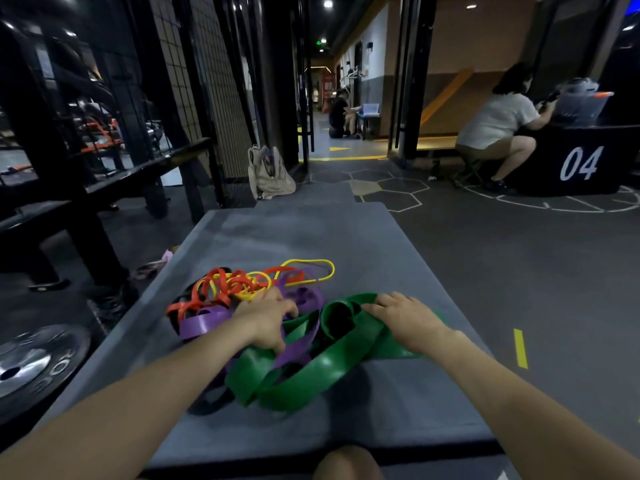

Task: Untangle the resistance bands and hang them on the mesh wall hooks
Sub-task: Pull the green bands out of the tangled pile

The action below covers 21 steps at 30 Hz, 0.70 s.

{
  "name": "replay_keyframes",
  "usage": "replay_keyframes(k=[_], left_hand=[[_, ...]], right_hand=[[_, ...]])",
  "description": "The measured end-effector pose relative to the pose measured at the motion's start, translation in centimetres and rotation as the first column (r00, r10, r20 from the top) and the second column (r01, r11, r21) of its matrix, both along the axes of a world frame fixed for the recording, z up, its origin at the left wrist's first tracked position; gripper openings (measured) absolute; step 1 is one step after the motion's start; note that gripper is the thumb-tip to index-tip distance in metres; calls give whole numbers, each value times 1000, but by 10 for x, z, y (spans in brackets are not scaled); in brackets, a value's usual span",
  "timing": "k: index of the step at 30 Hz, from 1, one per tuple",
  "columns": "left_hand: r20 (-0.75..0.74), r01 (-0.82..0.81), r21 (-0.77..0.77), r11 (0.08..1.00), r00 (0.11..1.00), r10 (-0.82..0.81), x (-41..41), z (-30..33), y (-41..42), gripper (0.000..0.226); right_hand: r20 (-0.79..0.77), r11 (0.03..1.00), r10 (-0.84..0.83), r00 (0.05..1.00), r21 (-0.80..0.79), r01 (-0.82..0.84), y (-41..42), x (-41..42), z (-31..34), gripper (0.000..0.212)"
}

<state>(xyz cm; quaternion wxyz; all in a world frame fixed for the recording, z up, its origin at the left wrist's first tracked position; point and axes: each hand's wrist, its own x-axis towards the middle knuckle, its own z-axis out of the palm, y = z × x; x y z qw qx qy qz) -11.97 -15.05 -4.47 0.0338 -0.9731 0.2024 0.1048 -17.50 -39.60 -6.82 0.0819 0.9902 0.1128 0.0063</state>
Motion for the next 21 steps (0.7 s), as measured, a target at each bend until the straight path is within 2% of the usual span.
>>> replay_keyframes(k=[2,3,6,9,11,13,14,15,17,18,19,20,21], left_hand=[[-36,59,62,996,998,-57,-7,-11,-14,41],[-43,45,84,995,998,-41,-9,-17,-19,39],[55,24,216,976,998,-37,-16,-30,-32,58],[85,16,285,958,995,-42,-16,-32,-39,56],[-1,-20,201,979,1000,20,-8,-27,-35,52],[-144,-86,-62,994,987,76,4,-21,-23,37],[-239,-136,-239,961,968,78,10,-16,-13,28],[-331,-202,-405,892,941,63,11,-8,-4,20],[-466,-362,-640,678,884,32,12,12,18,12],[-516,-443,-718,537,857,16,14,21,27,13],[-547,-501,-766,403,837,1,16,29,36,25],[-565,-534,-796,286,824,-34,19,37,43,33],[-559,-537,-818,207,827,-65,20,46,47,28]], right_hand=[[7,999,-31,999,-11,31,-1,0,-3,62],[7,999,-51,999,-12,51,-3,-1,-4,61],[-13,996,-84,996,-20,84,-8,-4,-8,59],[-83,996,-85,993,28,88,-13,-4,-11,62],[-146,994,-60,987,80,72,-15,-3,-12,64],[-235,985,-22,972,161,61,-17,-5,-10,62],[-274,978,-6,962,197,62,-17,-6,-8,60],[-290,973,3,957,222,64,-16,-6,-6,55],[-239,964,8,971,258,56,-14,-1,-2,39],[-194,961,0,981,272,54,-13,2,0,32],[-157,957,-26,987,283,70,-11,6,2,29],[-117,949,-63,991,299,96,-9,9,5,27],[-74,934,-109,991,333,127,-8,13,8,26]])
